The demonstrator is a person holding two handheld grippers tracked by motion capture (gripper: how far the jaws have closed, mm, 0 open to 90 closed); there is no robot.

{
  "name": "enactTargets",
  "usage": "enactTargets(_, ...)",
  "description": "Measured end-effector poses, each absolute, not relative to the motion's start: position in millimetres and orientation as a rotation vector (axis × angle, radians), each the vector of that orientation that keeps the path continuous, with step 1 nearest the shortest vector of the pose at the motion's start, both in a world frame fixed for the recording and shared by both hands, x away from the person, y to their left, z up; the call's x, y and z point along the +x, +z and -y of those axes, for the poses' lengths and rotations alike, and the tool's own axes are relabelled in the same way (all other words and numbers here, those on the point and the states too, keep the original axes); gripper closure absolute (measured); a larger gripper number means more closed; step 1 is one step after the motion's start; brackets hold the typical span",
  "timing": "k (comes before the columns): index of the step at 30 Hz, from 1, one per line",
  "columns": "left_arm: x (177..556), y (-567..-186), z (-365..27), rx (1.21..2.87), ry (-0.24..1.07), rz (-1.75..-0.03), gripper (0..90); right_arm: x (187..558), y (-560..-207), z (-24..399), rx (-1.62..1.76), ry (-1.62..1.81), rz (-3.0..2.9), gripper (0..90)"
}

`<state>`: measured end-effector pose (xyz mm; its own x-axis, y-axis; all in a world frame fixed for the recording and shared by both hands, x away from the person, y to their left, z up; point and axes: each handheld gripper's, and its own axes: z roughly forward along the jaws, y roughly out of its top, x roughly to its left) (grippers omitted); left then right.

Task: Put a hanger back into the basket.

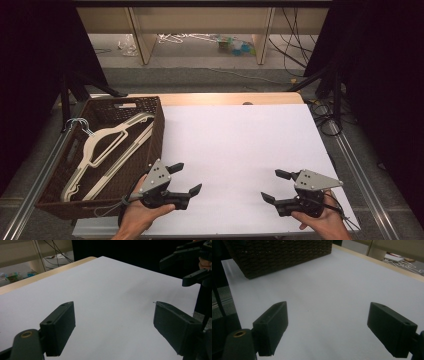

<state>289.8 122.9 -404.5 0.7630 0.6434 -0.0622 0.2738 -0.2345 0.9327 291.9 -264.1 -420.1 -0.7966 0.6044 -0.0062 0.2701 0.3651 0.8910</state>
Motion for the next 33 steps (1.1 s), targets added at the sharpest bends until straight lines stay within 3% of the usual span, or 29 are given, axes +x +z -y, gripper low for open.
enactTargets(33,280,-424,-125,1.831,0.391,-0.681,16.7,274,-421,263,0.743,1.399,-2.270,17.5)
